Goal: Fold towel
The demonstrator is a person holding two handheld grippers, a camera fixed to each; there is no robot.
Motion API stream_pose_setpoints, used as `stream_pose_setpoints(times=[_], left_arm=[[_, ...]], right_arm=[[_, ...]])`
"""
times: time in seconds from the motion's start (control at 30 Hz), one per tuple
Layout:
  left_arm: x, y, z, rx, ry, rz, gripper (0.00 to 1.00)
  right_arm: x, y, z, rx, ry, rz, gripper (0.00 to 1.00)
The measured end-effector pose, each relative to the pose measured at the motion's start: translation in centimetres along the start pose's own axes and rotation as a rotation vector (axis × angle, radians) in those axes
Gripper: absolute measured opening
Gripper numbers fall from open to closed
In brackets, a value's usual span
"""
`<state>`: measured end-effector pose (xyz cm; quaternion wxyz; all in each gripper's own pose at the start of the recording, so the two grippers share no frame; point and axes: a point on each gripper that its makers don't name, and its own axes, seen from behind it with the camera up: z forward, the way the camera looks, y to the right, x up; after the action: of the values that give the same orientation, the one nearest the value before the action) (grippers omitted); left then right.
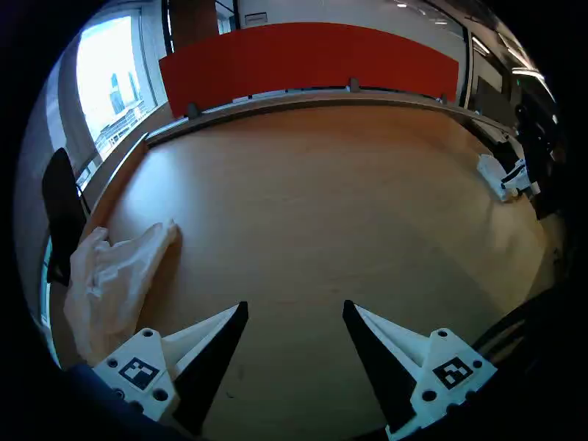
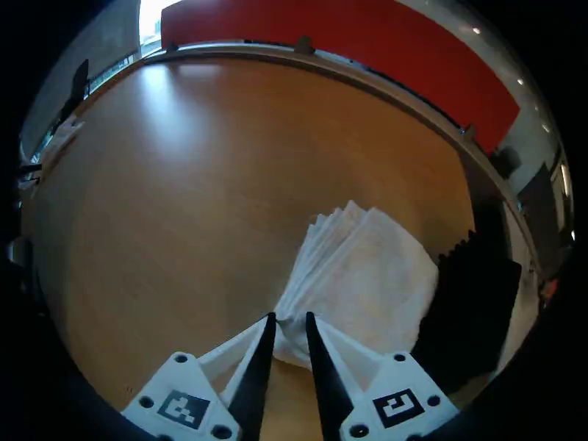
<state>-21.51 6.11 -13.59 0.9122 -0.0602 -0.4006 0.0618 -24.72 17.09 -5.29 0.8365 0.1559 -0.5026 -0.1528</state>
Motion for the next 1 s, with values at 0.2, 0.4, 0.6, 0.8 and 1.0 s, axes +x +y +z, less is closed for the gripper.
stream_pose_setpoints(times=[0.2,0.4,0.6,0.8,1.0], left_arm=[[0.0,-0.1,0.0,0.003,-0.001,-0.006,0.96],[0.0,-0.1,0.1,0.001,-0.002,-0.002,0.96],[0.0,0.1,0.1,-0.004,-0.002,-0.004,0.96],[0.2,0.1,0.3,-0.006,0.000,0.001,0.96],[0.3,0.1,0.5,-0.008,-0.003,0.002,0.96]], right_arm=[[-0.1,-0.4,-0.2,0.014,0.004,-0.005,0.07],[-0.5,-0.8,-0.7,0.043,0.001,-0.003,0.07],[-1.4,-1.2,-1.2,0.071,-0.017,-0.013,0.07],[-2.1,-1.5,-1.6,0.090,-0.030,-0.018,0.07],[-1.7,-1.7,-1.9,0.083,-0.004,-0.003,0.42]])
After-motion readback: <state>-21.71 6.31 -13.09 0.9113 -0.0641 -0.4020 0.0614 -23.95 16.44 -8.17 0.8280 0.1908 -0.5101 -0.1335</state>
